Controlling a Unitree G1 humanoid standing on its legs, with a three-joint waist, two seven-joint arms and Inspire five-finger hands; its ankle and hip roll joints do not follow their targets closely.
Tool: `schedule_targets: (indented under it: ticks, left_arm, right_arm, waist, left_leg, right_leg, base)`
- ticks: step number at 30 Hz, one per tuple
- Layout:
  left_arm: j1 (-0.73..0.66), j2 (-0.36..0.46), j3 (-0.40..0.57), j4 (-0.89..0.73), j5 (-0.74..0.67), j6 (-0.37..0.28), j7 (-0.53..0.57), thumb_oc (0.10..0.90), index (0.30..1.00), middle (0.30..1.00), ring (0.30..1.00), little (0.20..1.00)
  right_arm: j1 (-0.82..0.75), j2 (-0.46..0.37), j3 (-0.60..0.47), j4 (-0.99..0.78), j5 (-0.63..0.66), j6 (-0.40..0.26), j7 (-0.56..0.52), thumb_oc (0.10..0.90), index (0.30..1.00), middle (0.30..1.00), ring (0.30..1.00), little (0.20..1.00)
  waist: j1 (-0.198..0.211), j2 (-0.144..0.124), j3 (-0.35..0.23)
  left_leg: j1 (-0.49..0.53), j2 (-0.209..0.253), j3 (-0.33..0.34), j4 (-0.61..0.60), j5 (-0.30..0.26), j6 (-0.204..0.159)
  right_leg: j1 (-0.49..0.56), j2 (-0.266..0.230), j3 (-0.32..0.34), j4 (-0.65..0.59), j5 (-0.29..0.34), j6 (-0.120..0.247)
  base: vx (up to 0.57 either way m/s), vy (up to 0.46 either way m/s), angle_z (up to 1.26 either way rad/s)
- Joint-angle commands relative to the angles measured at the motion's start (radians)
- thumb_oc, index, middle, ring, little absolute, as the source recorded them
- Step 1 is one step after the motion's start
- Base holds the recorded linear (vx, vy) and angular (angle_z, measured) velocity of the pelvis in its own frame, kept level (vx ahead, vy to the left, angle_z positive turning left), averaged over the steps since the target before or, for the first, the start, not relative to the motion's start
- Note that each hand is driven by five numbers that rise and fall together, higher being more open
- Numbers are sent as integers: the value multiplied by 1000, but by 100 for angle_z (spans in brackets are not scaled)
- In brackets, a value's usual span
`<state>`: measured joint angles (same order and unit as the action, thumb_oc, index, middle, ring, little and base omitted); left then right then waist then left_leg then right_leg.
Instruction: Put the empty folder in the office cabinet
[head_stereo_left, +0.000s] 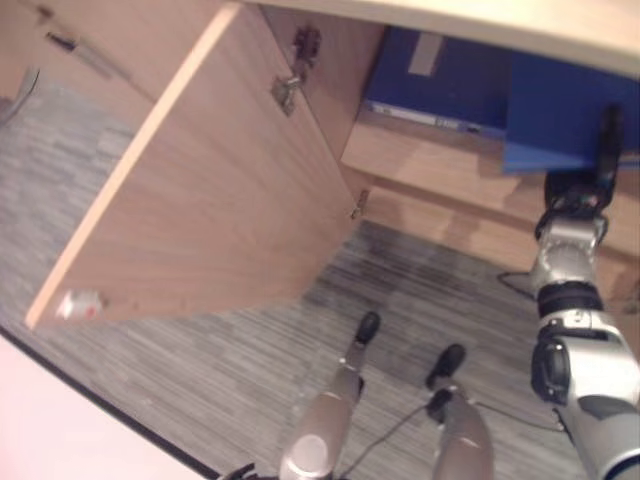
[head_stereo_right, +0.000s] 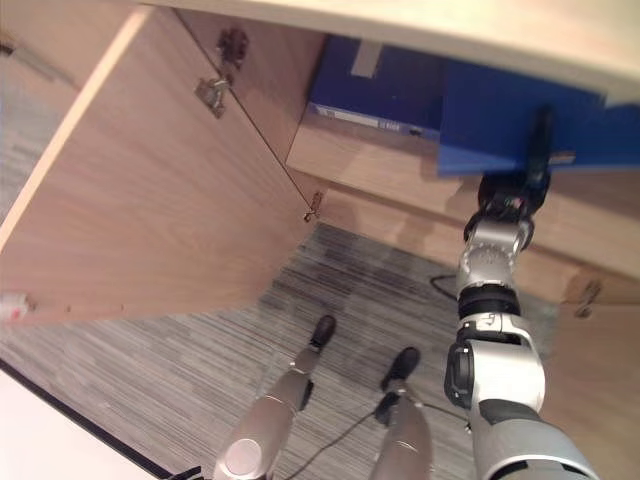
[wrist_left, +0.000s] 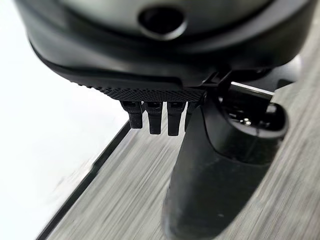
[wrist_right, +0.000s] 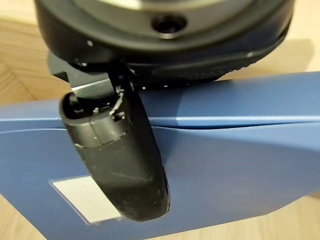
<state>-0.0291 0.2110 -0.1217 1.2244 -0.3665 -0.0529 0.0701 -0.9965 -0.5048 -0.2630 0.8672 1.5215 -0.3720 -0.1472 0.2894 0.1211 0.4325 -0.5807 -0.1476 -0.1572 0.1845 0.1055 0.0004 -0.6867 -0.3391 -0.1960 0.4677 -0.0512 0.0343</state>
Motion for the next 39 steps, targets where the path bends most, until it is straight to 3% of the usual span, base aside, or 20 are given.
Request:
schedule_targets:
  ticks: [1, 14, 26, 27, 28, 36, 39]
  left_arm:
    - [110, 74, -10, 91, 40, 7, 40, 800, 900, 900, 900, 900]
    - [110, 80, -43, 67, 61, 3, 43, 800, 900, 900, 900, 900]
    - [110, 115, -28, 90, 74, 4, 50, 800, 900, 900, 900, 900]
    - [110, 117, -29, 91, 75, 4, 49, 800, 900, 900, 900, 900]
    - [105, 119, -29, 91, 71, 4, 49, 800, 900, 900, 900, 900]
    - [108, 123, -43, 85, 59, 5, 41, 800, 900, 900, 900, 900]
    - [109, 120, -49, 81, 56, 5, 43, 800, 900, 900, 900, 900]
  right_arm:
    - [28, -62, 56, -148, -5, -114, 64, 400, 300, 300, 300, 300]
    - [-39, -168, 88, -164, 7, -150, 49, 400, 300, 300, 300, 300]
    - [-160, -328, 152, -68, -34, -122, -10, 400, 300, 300, 300, 300]
    - [-168, -340, 159, -45, -36, -110, -14, 579, 568, 568, 568, 568]
    - [-195, -364, 189, 12, -40, -81, -26, 800, 900, 900, 900, 900]
    - [-220, -348, 231, 127, -56, 21, -16, 800, 900, 900, 900, 900]
    - [-224, -328, 232, 143, -56, 27, -13, 800, 900, 900, 900, 900]
  waist:
    - [19, -56, -157]
    - [11, -68, -191]
    - [5, -81, -204]
    - [4, -83, -204]
    - [2, -86, -201]
    - [0, -75, -182]
    - [2, -67, -173]
  left_leg:
    - [-17, 2, 45, 40, -132, -3]
    - [-49, -39, 63, 58, -162, 24]
    - [-79, -49, 64, 67, -163, 24]
    - [-82, -48, 64, 68, -163, 23]
    - [-85, -44, 64, 66, -161, 23]
    - [-94, -41, 71, 73, -162, 27]
    - [-101, -42, 70, 73, -161, 28]
  right_leg:
    - [101, 47, 36, -32, -121, 15]
    - [57, 20, 56, 3, -124, 23]
    - [22, 6, 48, 44, -131, 30]
    - [18, 5, 46, 46, -130, 30]
    - [13, 6, 47, 48, -129, 31]
    - [-5, 8, 46, 66, -132, 27]
    - [-17, 10, 50, 70, -132, 27]
  base:
    - [19, 101, -47]
    - [22, 27, -9]
    - [4, -6, 1]
    - [-2, -48, 2]
    - [-1, -54, 1]
    - [1, -19, -2]
    - [0, 0, 0]
